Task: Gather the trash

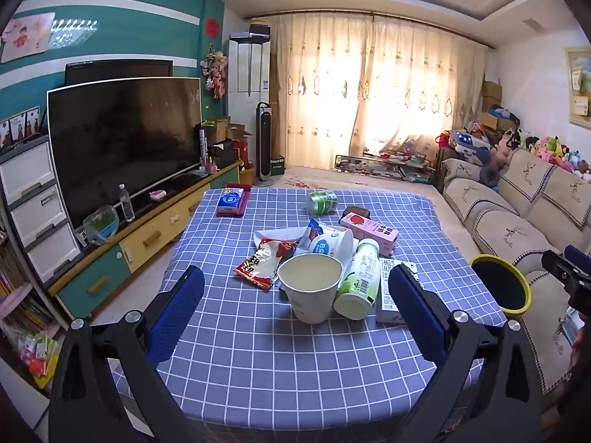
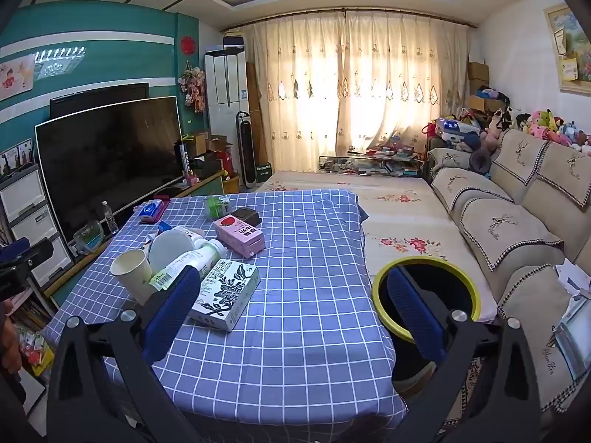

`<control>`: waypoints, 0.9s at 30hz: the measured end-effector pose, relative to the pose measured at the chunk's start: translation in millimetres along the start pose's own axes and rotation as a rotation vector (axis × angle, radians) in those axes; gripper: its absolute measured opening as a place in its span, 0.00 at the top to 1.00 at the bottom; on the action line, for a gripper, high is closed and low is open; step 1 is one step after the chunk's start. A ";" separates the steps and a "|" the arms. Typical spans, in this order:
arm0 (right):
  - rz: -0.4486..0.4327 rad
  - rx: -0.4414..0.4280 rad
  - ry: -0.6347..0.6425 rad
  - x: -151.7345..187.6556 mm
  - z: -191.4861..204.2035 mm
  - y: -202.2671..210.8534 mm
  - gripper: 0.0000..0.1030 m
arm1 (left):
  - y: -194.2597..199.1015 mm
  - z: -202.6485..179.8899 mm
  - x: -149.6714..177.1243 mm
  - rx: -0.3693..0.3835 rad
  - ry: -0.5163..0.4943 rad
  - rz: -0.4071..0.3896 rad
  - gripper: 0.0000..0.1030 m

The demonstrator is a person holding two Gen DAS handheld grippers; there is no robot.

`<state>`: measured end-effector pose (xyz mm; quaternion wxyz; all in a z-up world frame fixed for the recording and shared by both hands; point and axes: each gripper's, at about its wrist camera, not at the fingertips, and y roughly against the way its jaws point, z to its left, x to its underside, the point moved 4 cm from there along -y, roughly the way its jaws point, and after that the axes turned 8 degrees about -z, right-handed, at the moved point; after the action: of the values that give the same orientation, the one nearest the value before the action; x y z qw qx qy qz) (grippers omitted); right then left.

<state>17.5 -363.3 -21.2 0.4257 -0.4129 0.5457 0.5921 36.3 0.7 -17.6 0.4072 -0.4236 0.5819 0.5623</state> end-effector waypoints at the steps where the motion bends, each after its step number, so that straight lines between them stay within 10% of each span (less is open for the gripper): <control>1: 0.003 -0.001 0.005 0.0 0.3 -0.3 0.06 | 0.0 -0.4 0.1 0.002 -0.002 0.000 0.05; 27: 0.026 -0.005 -0.008 11.0 -2.5 -5.4 0.06 | -3.9 -4.1 8.6 0.009 -0.004 0.031 0.05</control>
<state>19.5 -364.9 -33.5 0.4193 -0.4043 0.5477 0.6006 37.3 -3.7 -26.8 0.4014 -0.4116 0.5903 0.5665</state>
